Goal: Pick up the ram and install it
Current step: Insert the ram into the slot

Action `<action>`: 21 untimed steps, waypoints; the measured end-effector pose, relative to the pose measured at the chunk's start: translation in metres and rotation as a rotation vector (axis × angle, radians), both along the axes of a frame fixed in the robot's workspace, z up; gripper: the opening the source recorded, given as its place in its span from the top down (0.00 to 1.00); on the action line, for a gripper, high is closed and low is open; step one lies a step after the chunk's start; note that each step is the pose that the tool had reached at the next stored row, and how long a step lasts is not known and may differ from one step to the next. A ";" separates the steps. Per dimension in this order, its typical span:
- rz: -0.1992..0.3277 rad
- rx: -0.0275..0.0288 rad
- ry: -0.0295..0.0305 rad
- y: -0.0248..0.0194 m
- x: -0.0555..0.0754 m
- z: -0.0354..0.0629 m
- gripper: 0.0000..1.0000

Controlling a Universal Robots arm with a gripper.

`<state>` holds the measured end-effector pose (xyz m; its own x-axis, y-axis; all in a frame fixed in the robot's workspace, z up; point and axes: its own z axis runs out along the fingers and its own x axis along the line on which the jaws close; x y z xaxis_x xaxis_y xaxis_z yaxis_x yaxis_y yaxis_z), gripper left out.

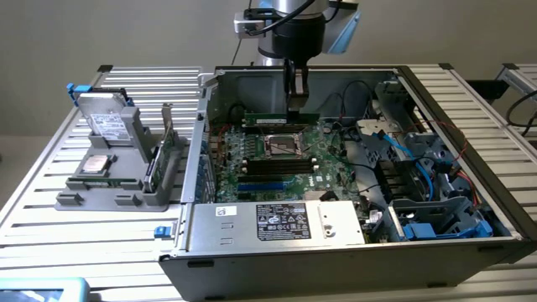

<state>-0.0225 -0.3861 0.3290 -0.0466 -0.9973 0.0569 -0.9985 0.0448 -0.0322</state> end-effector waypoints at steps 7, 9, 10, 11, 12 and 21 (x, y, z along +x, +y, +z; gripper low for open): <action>0.000 -0.0172 -0.0013 0.0003 0.001 -0.0080 0.87; 0.000 -0.0179 -0.0021 0.0006 0.001 -0.0114 0.87; 0.000 -0.0180 -0.0023 0.0006 0.001 -0.0132 0.87; 0.000 -0.0182 -0.0025 0.0007 0.001 -0.0150 0.87; 0.000 -0.0185 -0.0026 0.0007 0.001 -0.0168 0.87; 0.000 -0.0193 -0.0029 0.0007 0.001 -0.0332 0.87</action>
